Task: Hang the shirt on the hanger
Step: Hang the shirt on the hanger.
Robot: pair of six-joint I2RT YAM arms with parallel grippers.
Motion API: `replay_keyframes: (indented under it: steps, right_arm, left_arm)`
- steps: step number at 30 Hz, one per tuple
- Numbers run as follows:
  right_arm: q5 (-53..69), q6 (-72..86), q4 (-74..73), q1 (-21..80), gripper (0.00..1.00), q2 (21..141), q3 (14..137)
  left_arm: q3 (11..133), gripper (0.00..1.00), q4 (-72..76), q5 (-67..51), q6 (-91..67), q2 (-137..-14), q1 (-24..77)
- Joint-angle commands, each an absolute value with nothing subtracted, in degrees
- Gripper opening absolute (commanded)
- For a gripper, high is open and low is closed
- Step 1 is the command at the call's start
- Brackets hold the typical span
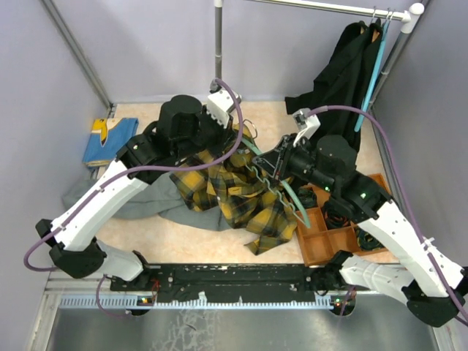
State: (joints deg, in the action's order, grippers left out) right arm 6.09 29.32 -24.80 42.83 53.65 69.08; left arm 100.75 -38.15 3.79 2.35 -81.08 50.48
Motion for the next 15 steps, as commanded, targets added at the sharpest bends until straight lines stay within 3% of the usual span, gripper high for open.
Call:
replay_keyframes:
  steps: [1, 9, 15]
  right_arm:
    - [5.6, 35.3, -10.3, 42.8, 0.0, 50.4, 65.8]
    - [-1.6, 42.2, -0.8, 42.8, 0.0, 45.2, 53.9]
    - [0.8, 43.8, 10.1, 42.8, 0.0, 47.0, 52.2]
  left_arm:
    - [101.5, 0.03, -33.4, 2.3, -0.2, -78.6, 50.7]
    - [101.6, 0.03, -31.7, 4.5, -1.6, -77.5, 50.7]
    - [106.3, 0.04, -34.0, 3.7, -0.6, -79.3, 50.7]
